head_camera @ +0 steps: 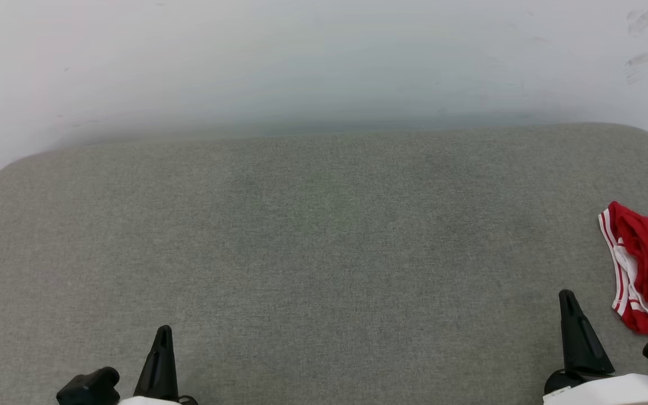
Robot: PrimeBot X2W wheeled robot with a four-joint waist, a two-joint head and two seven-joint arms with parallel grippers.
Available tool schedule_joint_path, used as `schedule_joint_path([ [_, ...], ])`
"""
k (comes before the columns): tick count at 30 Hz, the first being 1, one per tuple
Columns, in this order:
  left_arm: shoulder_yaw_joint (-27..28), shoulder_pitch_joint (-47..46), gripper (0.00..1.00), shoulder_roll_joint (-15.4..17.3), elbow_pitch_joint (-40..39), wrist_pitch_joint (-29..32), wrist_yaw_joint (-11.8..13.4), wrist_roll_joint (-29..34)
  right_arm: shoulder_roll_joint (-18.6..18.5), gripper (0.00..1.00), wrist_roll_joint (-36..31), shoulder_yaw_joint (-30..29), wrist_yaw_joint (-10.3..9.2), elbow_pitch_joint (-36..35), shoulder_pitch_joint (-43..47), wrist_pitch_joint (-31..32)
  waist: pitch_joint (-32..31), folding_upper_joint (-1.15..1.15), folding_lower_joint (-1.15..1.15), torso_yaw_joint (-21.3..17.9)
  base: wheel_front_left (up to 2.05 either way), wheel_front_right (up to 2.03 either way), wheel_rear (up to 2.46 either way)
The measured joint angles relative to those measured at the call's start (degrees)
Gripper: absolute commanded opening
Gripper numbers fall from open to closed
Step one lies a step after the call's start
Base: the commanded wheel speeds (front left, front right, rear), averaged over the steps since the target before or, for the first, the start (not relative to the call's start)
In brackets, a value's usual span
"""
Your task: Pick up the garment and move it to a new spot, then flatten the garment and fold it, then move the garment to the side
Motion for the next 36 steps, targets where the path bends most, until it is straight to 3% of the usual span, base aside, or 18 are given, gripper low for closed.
schedule_joint_path([
  [36, 1.6, -6.5, 0.00, 0.9, 4.5, 6.7, -3.5, -32.2, -0.6, 0.00, 31.0, -0.6, -0.01, 4.1, -5.0, 6.9, -0.1, 0.00, 0.01, 0.1, 0.00, 0.00, 0.00],
])
